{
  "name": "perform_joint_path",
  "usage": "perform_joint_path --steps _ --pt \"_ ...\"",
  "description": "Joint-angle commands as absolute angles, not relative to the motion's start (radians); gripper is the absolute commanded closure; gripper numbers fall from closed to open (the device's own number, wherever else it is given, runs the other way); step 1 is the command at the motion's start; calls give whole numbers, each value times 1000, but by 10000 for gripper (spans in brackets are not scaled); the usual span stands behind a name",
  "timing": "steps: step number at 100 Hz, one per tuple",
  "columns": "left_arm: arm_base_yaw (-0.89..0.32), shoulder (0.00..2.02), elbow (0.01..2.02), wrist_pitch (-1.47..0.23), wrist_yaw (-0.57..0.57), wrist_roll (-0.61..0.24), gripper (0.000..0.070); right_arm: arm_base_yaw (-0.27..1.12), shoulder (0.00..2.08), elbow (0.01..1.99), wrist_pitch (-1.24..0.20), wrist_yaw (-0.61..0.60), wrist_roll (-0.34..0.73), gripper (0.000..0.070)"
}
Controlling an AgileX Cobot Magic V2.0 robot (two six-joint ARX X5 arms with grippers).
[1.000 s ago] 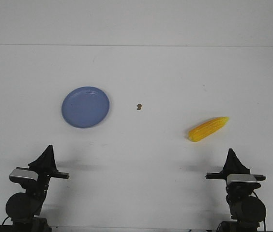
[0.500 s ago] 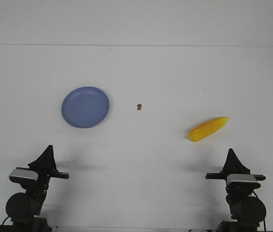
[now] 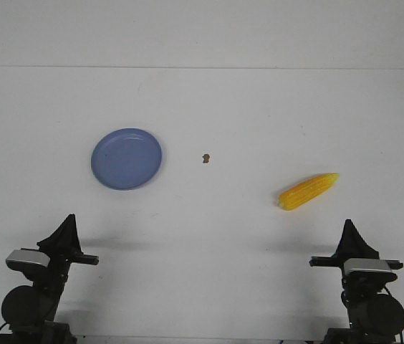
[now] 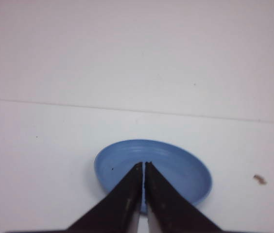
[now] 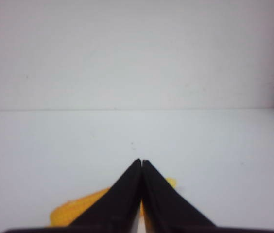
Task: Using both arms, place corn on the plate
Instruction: 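Raise both arms and move the left gripper toward the blue plate rim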
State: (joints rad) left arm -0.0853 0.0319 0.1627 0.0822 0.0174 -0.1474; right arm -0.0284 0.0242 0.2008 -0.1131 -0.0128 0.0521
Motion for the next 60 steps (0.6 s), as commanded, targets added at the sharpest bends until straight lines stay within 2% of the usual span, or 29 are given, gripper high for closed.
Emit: perform_joint_path --steps 1,25,36,60 --pt "-84 61 249 29 17 -178 688 -30 67 296 -189 7 98 700" --pt "-84 296 608 -224 19 -171 687 -30 327 643 -481 9 102 700" --pt "-84 443 803 -400 19 -170 688 -25 466 802 -632 35 104 700" --pt "-84 766 1163 -774 19 -170 687 -25 691 987 -764 46 104 700"
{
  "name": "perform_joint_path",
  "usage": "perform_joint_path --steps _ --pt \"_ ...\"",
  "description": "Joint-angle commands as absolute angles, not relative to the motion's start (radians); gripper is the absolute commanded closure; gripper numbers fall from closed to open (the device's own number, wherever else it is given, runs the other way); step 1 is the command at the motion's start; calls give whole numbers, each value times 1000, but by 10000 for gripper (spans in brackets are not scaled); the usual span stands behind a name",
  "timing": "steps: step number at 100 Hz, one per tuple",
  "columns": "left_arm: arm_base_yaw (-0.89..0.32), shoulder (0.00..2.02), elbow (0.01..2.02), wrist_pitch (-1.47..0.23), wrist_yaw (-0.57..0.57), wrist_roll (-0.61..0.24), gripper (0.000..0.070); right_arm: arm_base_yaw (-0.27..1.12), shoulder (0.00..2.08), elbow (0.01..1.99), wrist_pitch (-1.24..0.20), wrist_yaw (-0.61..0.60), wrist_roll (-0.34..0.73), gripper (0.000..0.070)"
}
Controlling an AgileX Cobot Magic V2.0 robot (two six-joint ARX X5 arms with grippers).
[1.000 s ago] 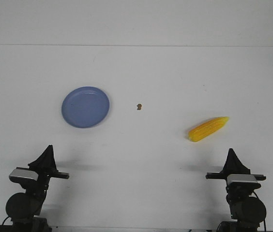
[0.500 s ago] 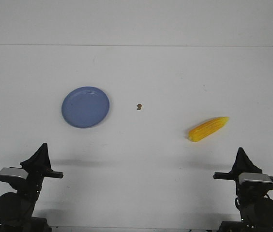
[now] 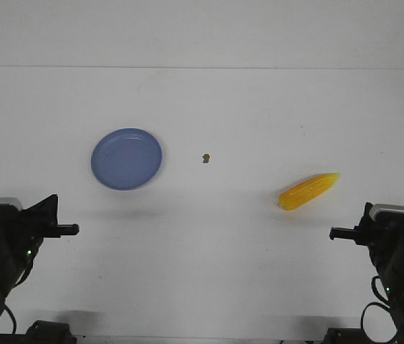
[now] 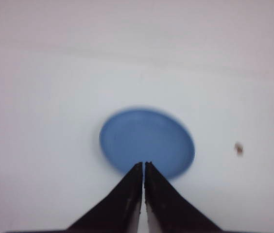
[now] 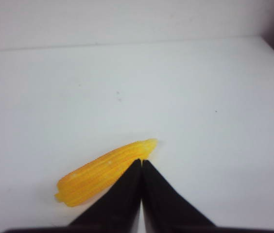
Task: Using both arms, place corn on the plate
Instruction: 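Raise both arms and move the left gripper toward the blue plate rim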
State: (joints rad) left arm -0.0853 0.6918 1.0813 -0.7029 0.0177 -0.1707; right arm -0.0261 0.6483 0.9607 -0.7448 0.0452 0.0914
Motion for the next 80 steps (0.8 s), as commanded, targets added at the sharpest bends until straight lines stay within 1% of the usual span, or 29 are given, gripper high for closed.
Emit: perform_joint_path --steps 1,15,38,48,53,56,59,60,61,62,63,64,65,66,67,68,70,71,74,77,80 --pt "-84 778 1175 -786 19 -170 688 -25 699 990 -766 46 103 700" --pt "-84 915 1291 -899 19 -170 688 -25 791 995 -775 26 104 700" --pt "-85 998 1312 -881 19 -168 687 -25 854 995 -781 18 104 700" --pt "-85 1002 1312 -878 19 -141 687 -25 851 995 -778 19 104 699" --pt "-85 1001 1312 -875 19 -139 683 -25 850 995 -775 20 104 675" --pt "-85 1001 1312 -874 19 -139 678 -25 850 995 -775 19 104 623" --pt "-85 1000 1312 -874 19 -139 658 -25 850 995 -775 19 104 527" --pt "-85 1000 1312 -875 19 -139 642 -25 850 995 -775 19 104 511" --pt "-85 1000 1312 -875 19 -139 624 -25 850 995 -776 19 104 478" --pt "-85 1000 1312 -875 19 -140 603 -25 850 995 -775 19 104 423" --pt "-85 1000 1312 -875 19 -141 553 -25 850 995 -775 19 103 365" --pt "-85 1000 1312 -875 19 -141 539 -25 850 995 -775 19 104 326" --pt "-85 1000 1312 -875 19 -143 508 -25 850 995 -775 19 104 304" --pt "-85 1000 1312 -875 19 -144 494 -25 850 995 -775 19 104 285" --pt "-85 1000 1312 -875 19 -146 466 -25 850 995 -775 19 104 249" --pt "-85 1000 1312 -875 19 -147 436 -25 850 995 -775 19 104 197" --pt "-85 1000 1312 -875 19 -151 378 -25 850 995 -775 19 104 134" --pt "-85 1000 1312 -875 19 -152 350 -25 850 995 -775 19 104 121" --pt "-85 1000 1312 -875 19 -155 266 -25 850 995 -775 19 104 42" --pt "-85 1000 1312 -875 19 -159 226 -25 850 995 -776 19 104 6" --pt "-85 1000 1312 -876 19 -164 199 -25 850 995 -779 19 104 0"
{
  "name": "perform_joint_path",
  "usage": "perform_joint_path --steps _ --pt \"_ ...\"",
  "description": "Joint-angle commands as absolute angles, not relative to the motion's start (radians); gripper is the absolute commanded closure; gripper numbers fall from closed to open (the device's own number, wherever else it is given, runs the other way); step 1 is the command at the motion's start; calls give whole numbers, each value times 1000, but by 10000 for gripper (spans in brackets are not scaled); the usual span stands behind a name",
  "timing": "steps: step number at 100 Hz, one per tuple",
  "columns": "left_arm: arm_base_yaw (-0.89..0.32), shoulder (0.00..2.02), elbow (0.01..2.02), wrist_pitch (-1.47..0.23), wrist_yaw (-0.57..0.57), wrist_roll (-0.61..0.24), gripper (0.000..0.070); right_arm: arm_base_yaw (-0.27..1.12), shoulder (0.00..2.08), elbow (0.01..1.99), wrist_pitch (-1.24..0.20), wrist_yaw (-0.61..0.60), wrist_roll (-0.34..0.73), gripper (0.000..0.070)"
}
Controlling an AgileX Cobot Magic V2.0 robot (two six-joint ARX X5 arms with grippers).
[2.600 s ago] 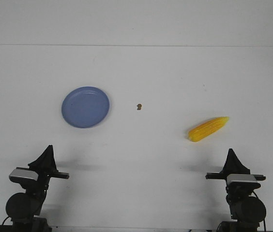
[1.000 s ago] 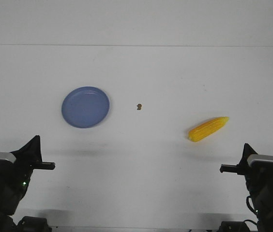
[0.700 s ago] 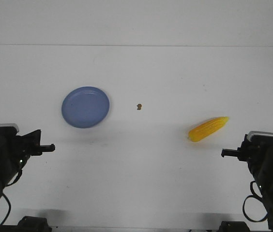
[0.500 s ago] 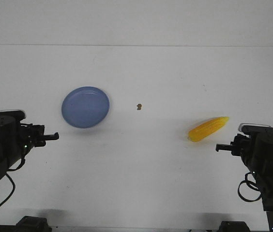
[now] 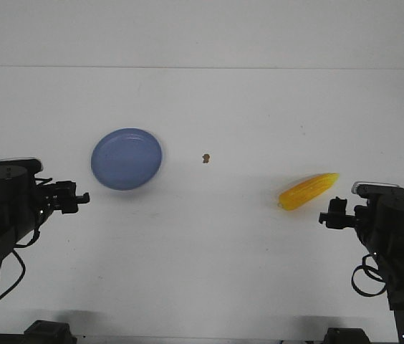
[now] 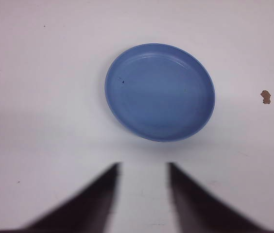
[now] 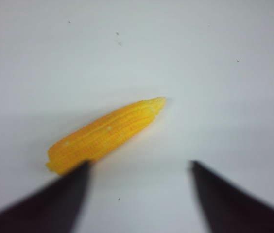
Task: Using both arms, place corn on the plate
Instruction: 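Raise both arms and move the left gripper toward the blue plate rim, then hook the left gripper on the blue plate's rim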
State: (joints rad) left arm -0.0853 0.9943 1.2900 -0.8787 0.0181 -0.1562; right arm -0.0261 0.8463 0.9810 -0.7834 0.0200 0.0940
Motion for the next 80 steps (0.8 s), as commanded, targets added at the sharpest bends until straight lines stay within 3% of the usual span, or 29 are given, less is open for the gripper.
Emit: perform_joint_path --steps 1,30,80 --pt "-85 1000 1312 -876 19 -164 195 -25 850 995 -780 19 104 0" --pt "-80 1066 1312 -809 19 -170 195 -25 850 995 -779 18 105 0" --pt "2 1580 1312 -505 19 -162 195 -25 850 995 -778 19 105 0"
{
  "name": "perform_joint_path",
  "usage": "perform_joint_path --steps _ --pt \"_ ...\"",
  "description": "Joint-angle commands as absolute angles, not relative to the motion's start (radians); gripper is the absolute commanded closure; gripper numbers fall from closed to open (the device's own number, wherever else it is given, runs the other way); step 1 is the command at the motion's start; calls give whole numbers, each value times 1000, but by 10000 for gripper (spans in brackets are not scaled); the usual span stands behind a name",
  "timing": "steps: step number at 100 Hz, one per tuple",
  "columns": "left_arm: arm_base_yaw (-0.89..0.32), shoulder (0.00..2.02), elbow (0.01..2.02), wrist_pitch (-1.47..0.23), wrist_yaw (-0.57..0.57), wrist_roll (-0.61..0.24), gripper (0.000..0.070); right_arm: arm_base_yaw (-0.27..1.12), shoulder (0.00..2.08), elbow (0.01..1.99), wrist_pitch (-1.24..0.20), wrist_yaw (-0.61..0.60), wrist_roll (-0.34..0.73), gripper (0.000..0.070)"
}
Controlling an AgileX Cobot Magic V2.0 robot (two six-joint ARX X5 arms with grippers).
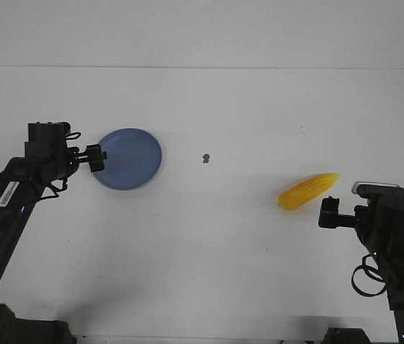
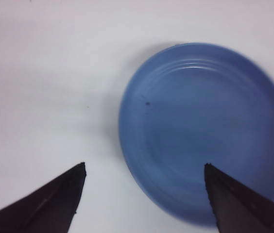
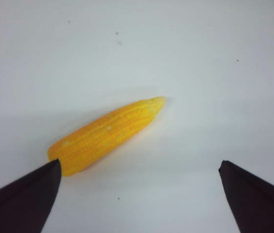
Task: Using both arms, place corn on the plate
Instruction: 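Hook the left gripper on the blue plate's rim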
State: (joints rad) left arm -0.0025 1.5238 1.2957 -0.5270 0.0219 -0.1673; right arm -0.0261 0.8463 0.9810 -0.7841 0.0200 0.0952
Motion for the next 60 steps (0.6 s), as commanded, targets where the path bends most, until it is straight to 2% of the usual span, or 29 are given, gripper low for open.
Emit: perform_joint_path --steps 1,25,60 --pt "2 1584 1312 -503 19 -162 195 -25 850 995 -778 19 105 0" --pt "3 1723 1312 -410 19 -162 195 -25 850 995 -769 19 105 0" --pt "6 1847 1312 -387 19 -163 195 -25 850 995 -763 19 105 0"
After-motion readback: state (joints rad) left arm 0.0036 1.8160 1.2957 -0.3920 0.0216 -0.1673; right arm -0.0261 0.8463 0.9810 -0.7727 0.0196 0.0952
